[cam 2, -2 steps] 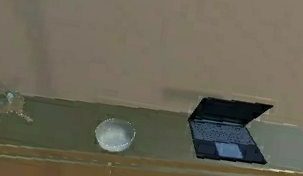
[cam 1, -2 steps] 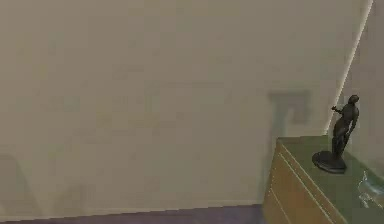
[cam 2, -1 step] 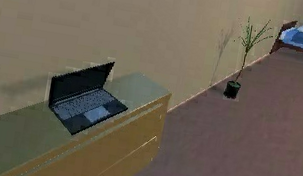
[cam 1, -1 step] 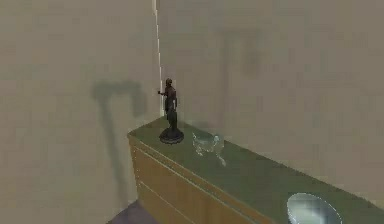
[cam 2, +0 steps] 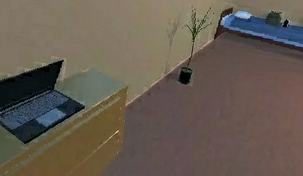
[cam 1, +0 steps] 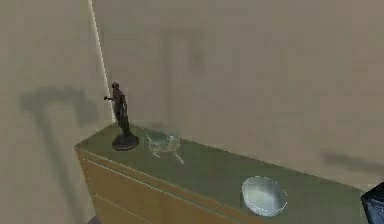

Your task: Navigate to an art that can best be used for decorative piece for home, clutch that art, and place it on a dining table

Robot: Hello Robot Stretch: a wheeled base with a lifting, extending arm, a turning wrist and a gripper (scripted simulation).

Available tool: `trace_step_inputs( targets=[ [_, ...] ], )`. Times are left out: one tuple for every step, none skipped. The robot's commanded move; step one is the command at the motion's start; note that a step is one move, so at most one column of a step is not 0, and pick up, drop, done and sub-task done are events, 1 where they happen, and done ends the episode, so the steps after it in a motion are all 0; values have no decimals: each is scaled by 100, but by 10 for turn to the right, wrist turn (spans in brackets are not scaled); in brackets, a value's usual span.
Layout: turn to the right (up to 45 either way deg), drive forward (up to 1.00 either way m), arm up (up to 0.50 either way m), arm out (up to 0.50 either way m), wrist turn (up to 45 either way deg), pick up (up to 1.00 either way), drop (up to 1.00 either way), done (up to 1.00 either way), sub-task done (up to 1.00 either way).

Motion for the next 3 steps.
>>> trace_step_inputs(
  targets=[
    [0,35,0,0,0,0,0,0,0],
    [-450,0,0,0,0,0,0,0,0],
    [-450,0,0,0,0,0,0,0,0]
  ],
)
